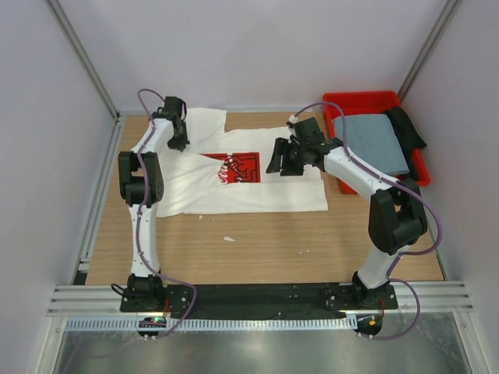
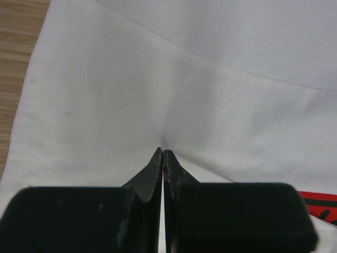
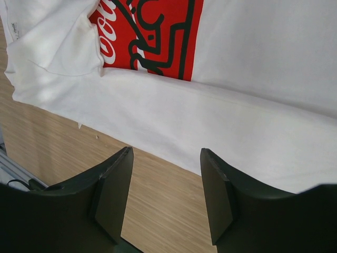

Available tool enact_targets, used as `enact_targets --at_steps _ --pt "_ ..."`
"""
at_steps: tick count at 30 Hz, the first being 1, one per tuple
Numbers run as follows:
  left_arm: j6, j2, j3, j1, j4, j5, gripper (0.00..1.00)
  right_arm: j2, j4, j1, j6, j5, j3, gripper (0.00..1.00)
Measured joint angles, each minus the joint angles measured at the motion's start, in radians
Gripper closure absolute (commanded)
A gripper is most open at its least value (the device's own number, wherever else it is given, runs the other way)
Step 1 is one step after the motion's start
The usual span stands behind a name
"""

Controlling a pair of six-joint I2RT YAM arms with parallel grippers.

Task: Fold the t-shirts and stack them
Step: Fold the tshirt

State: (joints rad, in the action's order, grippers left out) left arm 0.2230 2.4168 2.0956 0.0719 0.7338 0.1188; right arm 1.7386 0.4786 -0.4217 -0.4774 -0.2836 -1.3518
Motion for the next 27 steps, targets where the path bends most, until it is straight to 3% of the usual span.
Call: enact_targets --at_steps 27 --pt "-0.004 -0.008 0.05 0.008 -0.004 0.171 1.0 0.0 -0.002 0.0 -0.004 0.0 0.016 0.41"
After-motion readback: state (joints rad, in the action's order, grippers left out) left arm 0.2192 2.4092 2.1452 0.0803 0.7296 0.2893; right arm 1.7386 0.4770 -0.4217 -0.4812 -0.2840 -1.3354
